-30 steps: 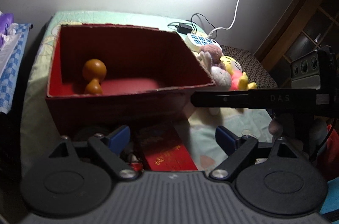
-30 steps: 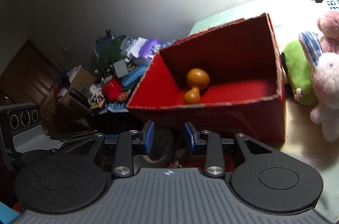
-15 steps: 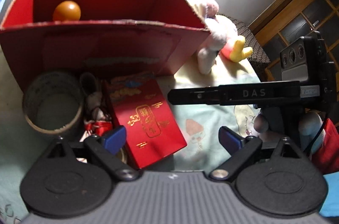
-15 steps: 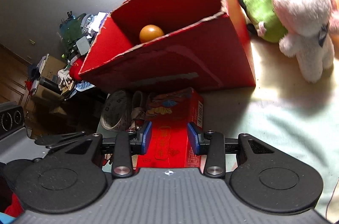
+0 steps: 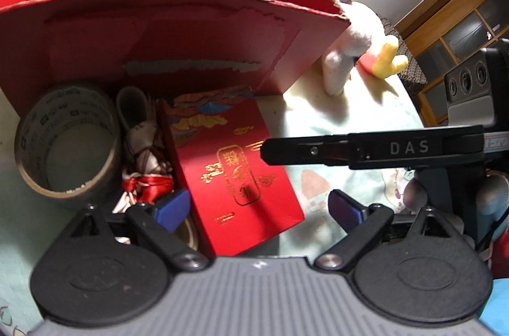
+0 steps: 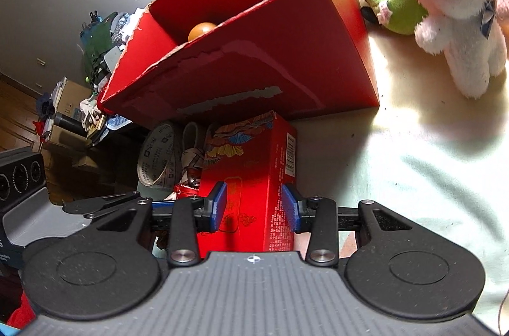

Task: Organize objects
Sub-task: 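Grasp the red gift box with the right gripper and lift it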

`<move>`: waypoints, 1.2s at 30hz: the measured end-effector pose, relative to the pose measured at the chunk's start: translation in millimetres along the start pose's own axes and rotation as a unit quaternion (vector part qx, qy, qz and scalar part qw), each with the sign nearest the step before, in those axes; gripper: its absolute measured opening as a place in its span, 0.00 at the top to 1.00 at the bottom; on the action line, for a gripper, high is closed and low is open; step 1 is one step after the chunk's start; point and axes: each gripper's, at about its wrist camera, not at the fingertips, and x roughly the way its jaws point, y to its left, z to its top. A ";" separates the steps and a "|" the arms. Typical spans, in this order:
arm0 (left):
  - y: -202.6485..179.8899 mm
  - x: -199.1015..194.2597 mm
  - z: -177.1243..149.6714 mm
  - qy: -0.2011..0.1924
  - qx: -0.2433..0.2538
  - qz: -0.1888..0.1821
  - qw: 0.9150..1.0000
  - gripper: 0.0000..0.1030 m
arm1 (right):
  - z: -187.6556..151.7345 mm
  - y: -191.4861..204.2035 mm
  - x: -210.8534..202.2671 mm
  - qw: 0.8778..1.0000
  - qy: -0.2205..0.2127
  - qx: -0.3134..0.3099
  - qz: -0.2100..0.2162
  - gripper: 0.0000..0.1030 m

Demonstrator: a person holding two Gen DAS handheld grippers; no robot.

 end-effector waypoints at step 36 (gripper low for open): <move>-27.3 46.4 17.4 0.052 0.087 0.085 0.991 0.05 | 2.6 -39.0 14.6 0.995 0.023 0.096 0.024 0.48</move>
